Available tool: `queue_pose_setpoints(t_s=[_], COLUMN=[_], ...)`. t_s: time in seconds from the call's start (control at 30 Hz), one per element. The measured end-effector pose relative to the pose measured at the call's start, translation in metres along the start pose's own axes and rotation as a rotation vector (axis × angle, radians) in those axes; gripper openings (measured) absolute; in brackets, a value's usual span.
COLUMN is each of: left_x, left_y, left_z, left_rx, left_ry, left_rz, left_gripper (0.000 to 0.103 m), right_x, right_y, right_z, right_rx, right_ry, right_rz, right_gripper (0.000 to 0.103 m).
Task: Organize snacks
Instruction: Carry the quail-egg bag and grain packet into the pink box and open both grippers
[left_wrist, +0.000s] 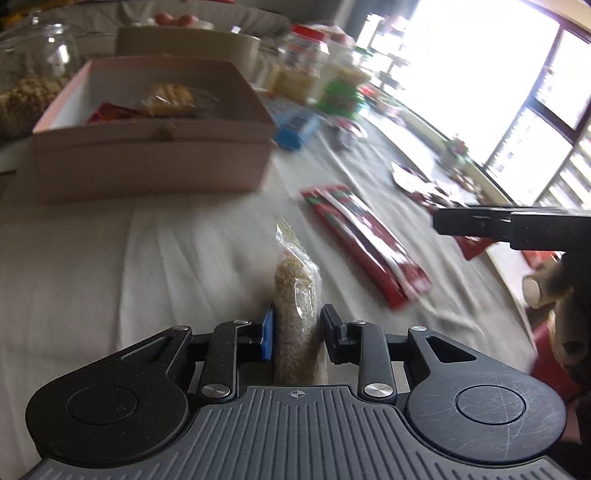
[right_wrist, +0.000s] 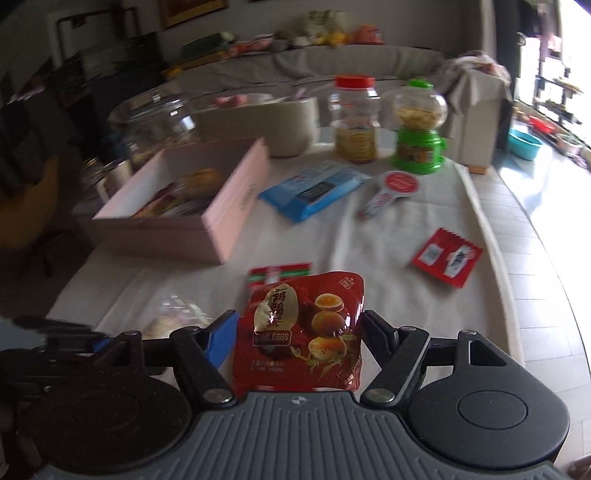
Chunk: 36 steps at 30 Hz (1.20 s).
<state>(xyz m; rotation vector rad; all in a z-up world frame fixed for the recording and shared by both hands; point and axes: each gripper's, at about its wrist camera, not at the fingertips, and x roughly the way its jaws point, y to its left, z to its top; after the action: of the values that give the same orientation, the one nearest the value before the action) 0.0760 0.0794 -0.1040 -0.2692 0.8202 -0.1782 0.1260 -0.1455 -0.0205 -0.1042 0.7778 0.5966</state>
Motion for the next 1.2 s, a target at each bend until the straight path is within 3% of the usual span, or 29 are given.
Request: queue_pose_setpoints(t_s=[0.13,0.27,0.43,0.57,0.7,0.83,0.93,1.0,1.07,1.2], left_x=[-0.03,-0.072,-0.121,-0.132,-0.11,-0.066,-0.016,0.017,0.031,0.011], left_y=[-0.008,-0.011,-0.006,0.008,0.02,0.05,0.08,0.095,0.1,0.121], left_z=[-0.017,-0.014,0.027,0.08,0.141,0.179,0.183,0.171,0.165,0.162], left_rx=[0.038,0.06,0.083,0.047,0.002,-0.105,-0.164,-0.149,-0.119,-0.186], left_ry=[-0.027,-0.13,-0.3,-0.397,-0.435,-0.361,-0.267,-0.221,-0.244,-0.341], left_rz=[-0.024,0.001,0.107,0.137,0.214,0.125,0.058,0.107,0.187,0.153], left_gripper=[0.031,0.031,0.031,0.031,0.031,0.031,0.032,0.031,0.03,0.03], right_x=[-0.023,-0.047,-0.077,-0.091,-0.087,-0.07,-0.049,-0.031,-0.013,0.024], right_y=[0.023,0.046,0.069,0.076,0.08,0.087,0.084,0.081,0.078,0.074], right_z=[-0.01,-0.007,0.031,0.075,0.116,0.143,0.155,0.163,0.167,0.17], right_rx=[-0.071,-0.155,-0.187,-0.141,-0.108,-0.133,-0.133,-0.119,-0.1,-0.089], right_ry=[0.007,-0.05,-0.2,-0.307,-0.351,-0.369,-0.35,-0.325,-0.286,-0.219], right_rz=[0.069,0.105,0.147,0.147,0.113,0.034,0.041,0.046,0.05,0.049], right_gripper=[0.073,0.073,0.073,0.073,0.073,0.073,0.073,0.073,0.073,0.073])
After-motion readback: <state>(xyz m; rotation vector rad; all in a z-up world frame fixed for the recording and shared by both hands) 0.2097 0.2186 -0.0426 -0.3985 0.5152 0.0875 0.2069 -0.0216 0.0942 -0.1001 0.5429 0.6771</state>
